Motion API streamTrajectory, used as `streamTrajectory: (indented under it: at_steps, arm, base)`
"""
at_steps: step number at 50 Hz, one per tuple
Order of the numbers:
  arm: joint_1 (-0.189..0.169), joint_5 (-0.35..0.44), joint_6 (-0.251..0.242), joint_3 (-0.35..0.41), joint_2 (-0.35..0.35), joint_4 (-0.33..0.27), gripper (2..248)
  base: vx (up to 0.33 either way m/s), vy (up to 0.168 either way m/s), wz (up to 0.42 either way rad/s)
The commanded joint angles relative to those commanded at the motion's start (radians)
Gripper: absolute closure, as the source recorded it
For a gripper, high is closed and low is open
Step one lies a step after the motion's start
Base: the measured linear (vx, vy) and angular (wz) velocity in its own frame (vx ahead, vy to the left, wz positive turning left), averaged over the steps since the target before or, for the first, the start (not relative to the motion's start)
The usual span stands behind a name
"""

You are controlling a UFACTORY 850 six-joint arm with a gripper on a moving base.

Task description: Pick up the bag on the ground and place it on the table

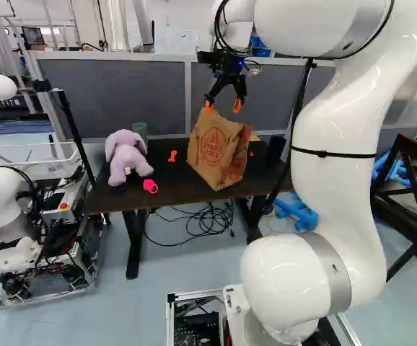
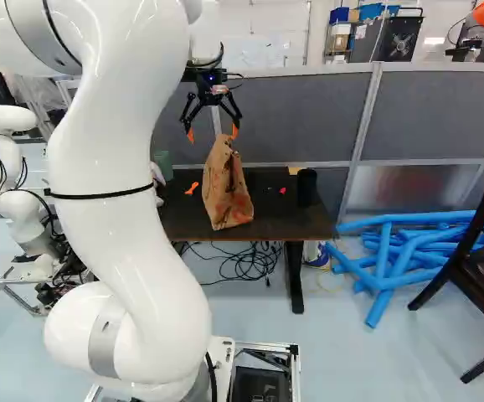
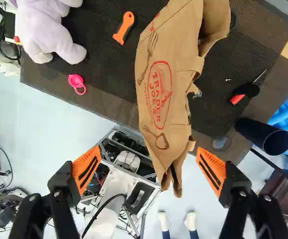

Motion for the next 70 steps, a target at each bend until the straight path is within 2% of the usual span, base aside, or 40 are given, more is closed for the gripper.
streamTrajectory:
  at_steps: [70]
  arm:
    - [0.000, 0.000, 0.000, 0.000, 0.000, 0.000, 3]
  base:
    - [-0.117, -0.002, -0.001]
